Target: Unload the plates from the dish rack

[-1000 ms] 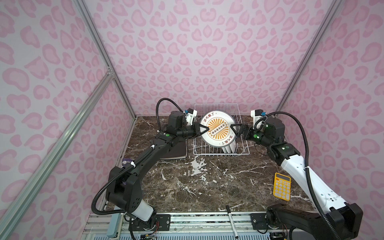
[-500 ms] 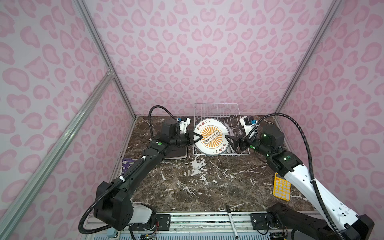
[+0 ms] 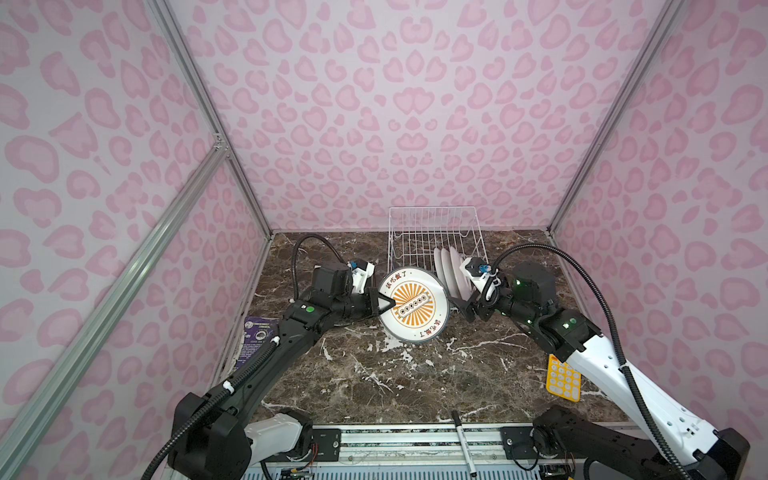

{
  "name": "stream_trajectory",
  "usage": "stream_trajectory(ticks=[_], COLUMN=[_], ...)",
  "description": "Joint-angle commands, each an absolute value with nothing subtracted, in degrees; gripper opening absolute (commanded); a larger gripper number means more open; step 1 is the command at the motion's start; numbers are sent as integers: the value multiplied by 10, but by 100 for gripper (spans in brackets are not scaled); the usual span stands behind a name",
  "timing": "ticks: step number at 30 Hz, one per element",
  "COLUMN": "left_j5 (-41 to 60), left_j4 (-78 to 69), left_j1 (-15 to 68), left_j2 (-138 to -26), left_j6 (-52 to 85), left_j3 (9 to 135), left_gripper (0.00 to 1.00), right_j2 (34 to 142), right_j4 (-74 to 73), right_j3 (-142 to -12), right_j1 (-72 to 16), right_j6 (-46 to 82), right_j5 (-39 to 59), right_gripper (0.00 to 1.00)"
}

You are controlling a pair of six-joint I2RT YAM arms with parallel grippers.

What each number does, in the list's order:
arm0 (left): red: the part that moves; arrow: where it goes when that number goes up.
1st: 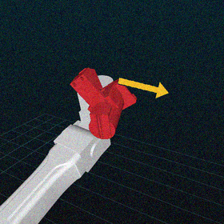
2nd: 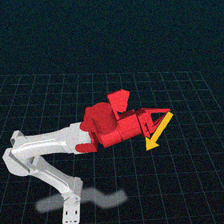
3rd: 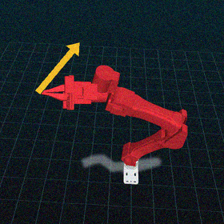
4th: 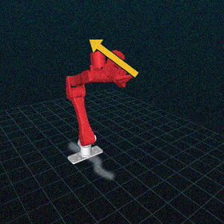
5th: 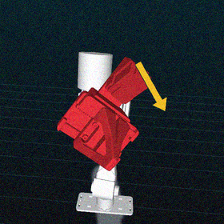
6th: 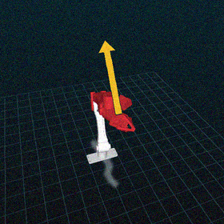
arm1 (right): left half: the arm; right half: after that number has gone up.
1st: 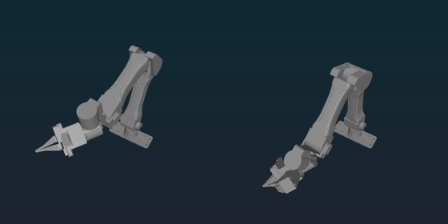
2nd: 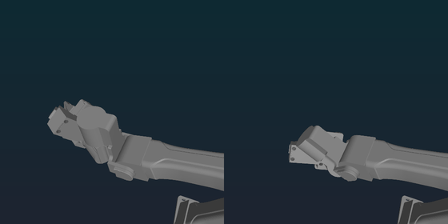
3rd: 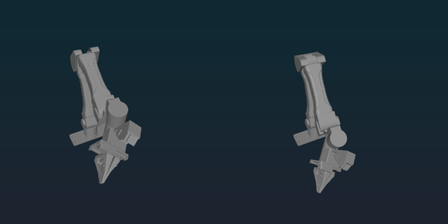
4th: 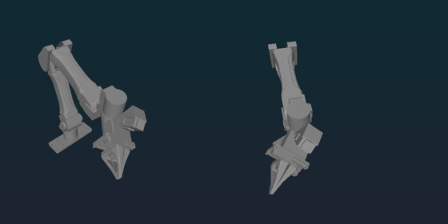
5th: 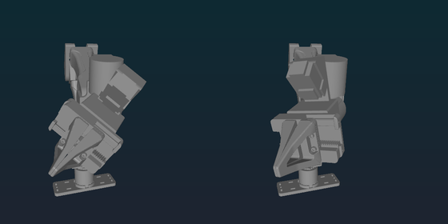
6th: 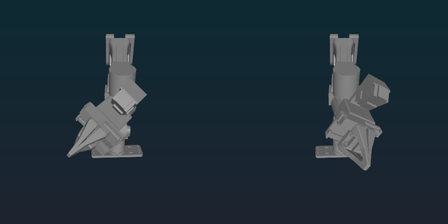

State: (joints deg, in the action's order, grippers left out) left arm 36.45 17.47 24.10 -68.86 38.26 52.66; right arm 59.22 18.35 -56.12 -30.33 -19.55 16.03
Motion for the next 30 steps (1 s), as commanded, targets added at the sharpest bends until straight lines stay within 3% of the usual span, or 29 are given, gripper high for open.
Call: stream_trajectory(ticks=[1, 14, 30], left_j5=[361, 373, 386], left_j4=[212, 283, 121], left_j1=[240, 240, 241], left_j2=[-669, -625, -643], left_j6=[338, 286, 367], left_j3=[515, 431, 312], left_gripper=[4, 3, 4], right_j2=[596, 619, 618], right_j4=[208, 225, 237], right_j3=[-560, -567, -550], right_j1=[-307, -329, -348], right_j6=[-232, -291, -296], right_j5=[151, 154, 151], right_gripper=[99, 99, 99])
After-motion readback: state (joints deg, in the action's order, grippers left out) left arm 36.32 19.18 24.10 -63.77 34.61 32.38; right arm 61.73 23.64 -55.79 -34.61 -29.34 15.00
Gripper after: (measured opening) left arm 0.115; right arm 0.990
